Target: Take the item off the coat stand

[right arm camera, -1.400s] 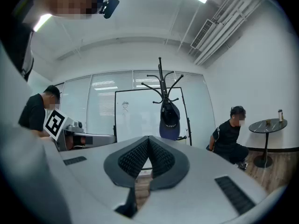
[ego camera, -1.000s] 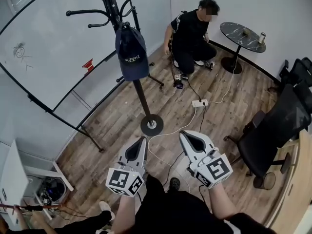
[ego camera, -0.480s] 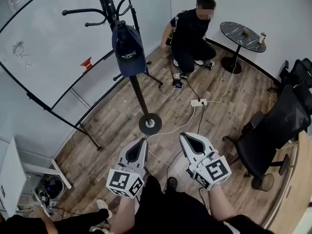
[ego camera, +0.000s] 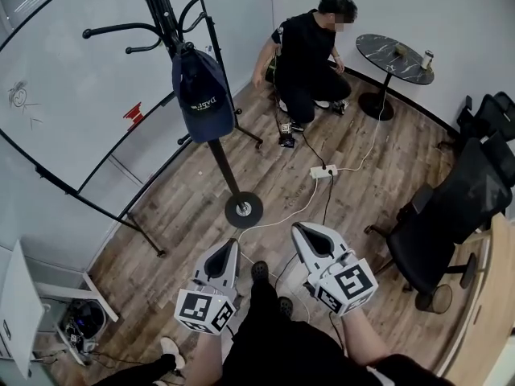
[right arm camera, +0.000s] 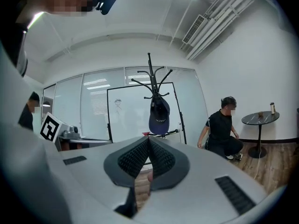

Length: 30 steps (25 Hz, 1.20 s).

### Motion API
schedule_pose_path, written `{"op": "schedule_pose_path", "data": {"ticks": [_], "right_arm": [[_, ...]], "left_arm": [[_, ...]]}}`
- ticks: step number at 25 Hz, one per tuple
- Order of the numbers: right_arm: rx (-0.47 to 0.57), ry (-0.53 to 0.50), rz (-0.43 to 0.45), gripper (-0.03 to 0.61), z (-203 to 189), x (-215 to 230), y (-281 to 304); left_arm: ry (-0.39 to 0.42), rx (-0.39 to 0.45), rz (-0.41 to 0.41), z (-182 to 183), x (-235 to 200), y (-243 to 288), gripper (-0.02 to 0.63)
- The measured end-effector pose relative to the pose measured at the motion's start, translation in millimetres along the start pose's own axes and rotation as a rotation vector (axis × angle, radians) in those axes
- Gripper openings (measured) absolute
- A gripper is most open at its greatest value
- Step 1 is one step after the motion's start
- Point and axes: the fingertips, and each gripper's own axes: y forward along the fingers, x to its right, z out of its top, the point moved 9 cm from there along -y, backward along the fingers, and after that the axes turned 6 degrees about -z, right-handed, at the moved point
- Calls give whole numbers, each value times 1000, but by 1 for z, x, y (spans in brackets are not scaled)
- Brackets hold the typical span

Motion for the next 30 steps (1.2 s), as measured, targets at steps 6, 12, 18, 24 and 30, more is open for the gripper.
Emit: {"op": "schedule_pose_path", "data": {"ticks": [6,12,18,24,30], "right_arm": [[-32,-39,36,31,7,4,30],[-17,-2,26,31,16,22,64],[-12,84,-39,31,28,46,100],[-6,87,-32,30,36,52,142],[-34,95,-33,31,33,49,167]], "left_arm": [[-1,-9,-11,4,-32,33,15],[8,-23,-8,11,-67,65,15],[21,-3,41,29,-114,94,15],[18,7,76,39,-161,115,17],[1,-10,94,38,-190,126,18]]}}
